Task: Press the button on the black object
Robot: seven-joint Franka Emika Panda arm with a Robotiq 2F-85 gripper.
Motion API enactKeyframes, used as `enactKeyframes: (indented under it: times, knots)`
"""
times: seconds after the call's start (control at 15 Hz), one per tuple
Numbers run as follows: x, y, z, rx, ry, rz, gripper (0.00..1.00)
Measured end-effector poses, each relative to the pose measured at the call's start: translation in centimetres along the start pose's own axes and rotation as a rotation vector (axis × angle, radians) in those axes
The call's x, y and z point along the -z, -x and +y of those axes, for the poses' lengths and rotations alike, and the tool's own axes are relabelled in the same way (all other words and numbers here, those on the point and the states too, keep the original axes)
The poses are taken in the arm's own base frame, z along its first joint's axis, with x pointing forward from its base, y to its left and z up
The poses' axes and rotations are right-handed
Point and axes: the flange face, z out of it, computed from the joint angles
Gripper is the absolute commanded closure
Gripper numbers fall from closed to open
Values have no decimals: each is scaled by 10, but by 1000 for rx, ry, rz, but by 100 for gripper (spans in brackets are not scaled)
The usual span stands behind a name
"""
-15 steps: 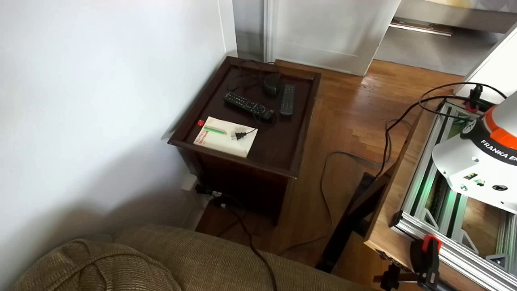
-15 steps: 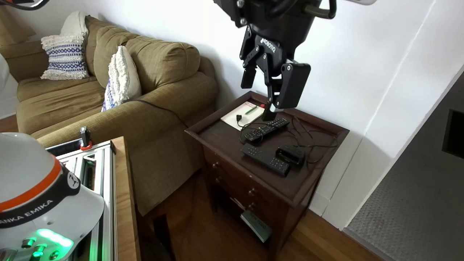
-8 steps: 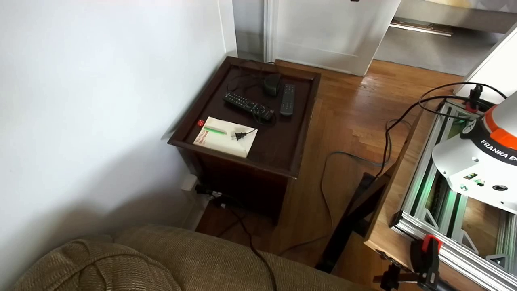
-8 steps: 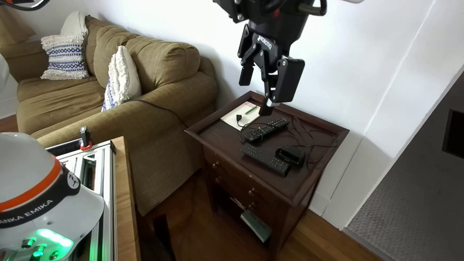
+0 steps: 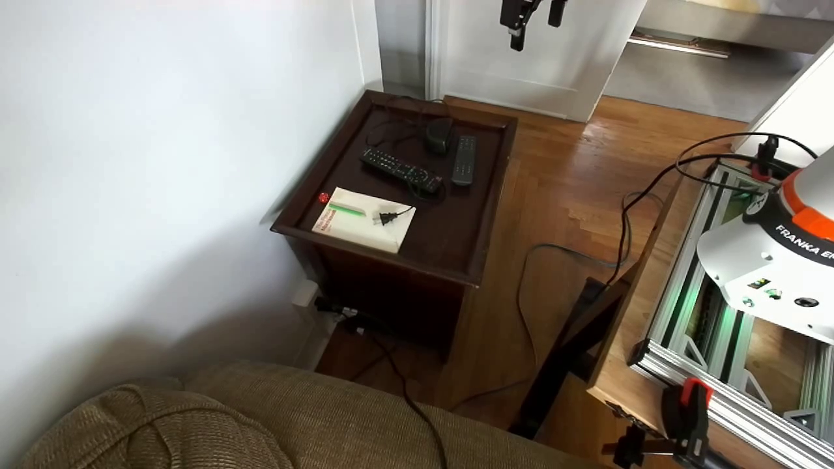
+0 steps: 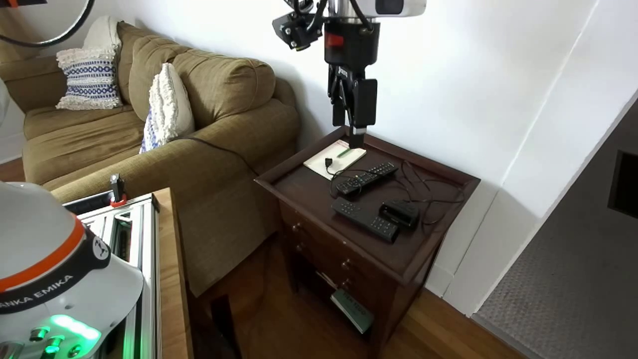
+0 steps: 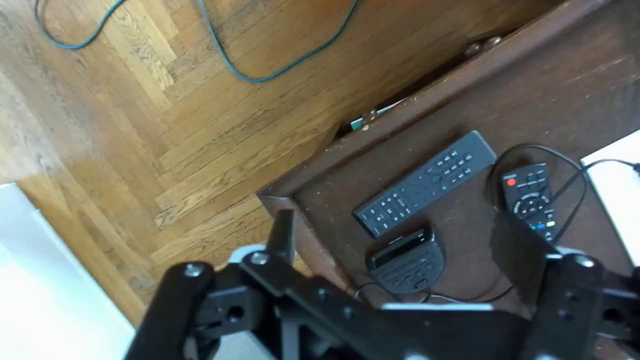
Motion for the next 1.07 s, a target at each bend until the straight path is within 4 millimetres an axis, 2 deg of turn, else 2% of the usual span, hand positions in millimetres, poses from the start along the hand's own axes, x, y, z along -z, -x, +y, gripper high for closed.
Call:
enactKeyframes:
  times: [0.27, 0.33, 0.4, 0.53, 0.87, 1.07]
  knots:
    - [-38, -4, -16, -108, 79, 111, 0]
    - [-47, -4, -17, -133, 80, 120, 4]
    - [-56, -4, -19, -157, 80, 120, 25]
    - [-73, -5, -21, -197, 72, 112, 29]
    - [-102, -17, -19, -254, 23, 140, 69]
    - [-117, -25, -24, -261, -2, 153, 91]
